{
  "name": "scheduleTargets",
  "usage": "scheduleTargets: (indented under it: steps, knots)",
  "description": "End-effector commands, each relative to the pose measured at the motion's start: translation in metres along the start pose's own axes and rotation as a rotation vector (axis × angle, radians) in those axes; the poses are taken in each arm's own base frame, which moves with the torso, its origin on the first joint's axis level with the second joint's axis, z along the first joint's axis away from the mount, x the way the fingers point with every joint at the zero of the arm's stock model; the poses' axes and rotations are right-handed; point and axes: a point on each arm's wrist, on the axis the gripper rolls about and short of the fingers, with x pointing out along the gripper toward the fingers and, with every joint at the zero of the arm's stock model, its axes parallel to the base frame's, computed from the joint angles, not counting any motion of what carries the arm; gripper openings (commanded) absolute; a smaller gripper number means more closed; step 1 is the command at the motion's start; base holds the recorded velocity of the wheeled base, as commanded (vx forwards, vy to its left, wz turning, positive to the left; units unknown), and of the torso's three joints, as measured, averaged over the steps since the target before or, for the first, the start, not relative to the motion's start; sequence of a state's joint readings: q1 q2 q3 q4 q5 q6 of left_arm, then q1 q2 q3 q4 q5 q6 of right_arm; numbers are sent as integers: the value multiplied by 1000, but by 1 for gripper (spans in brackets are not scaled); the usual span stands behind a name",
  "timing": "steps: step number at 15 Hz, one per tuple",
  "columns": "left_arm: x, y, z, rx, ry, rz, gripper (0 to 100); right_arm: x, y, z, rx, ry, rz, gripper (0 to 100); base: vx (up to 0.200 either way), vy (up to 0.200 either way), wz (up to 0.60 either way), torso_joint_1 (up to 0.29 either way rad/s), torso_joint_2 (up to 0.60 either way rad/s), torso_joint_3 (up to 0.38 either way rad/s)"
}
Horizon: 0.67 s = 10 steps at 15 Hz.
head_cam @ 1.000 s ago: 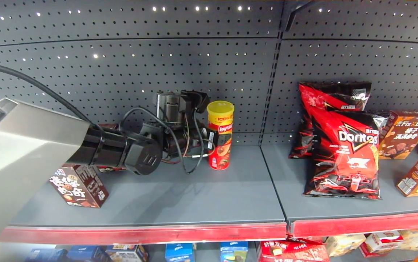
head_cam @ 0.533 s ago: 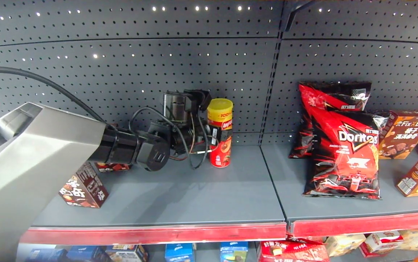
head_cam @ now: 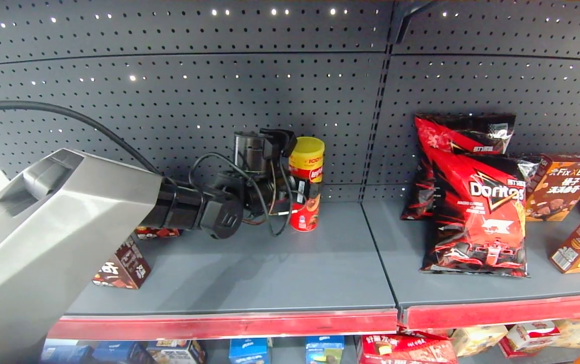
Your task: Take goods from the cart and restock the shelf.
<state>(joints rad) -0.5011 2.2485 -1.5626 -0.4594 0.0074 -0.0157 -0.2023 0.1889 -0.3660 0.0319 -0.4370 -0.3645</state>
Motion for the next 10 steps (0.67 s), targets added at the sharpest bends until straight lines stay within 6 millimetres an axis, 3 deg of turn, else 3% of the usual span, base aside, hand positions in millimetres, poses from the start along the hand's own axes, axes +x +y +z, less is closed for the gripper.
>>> scheduleTargets:
  steps: [1, 4, 5, 10]
  knots:
    - [10, -1, -5, 3, -10, 10, 100, 0, 0, 0, -1, 1, 0, 0, 0, 0, 0, 0, 0, 0]
    - [29, -2, -17, -6, -154, 71, 100, 0, -1, 1, 1, -4, 1, 0, 0, 0, 0, 0, 0, 0]
    - [29, -2, -17, -6, -154, 71, 0, 0, -1, 1, 3, -4, 1, 0, 0, 0, 0, 0, 0, 0]
    - [30, -4, -10, -6, -168, 63, 0, 0, 0, 1, 0, -3, 2, 0, 0, 0, 0, 0, 0, 0]
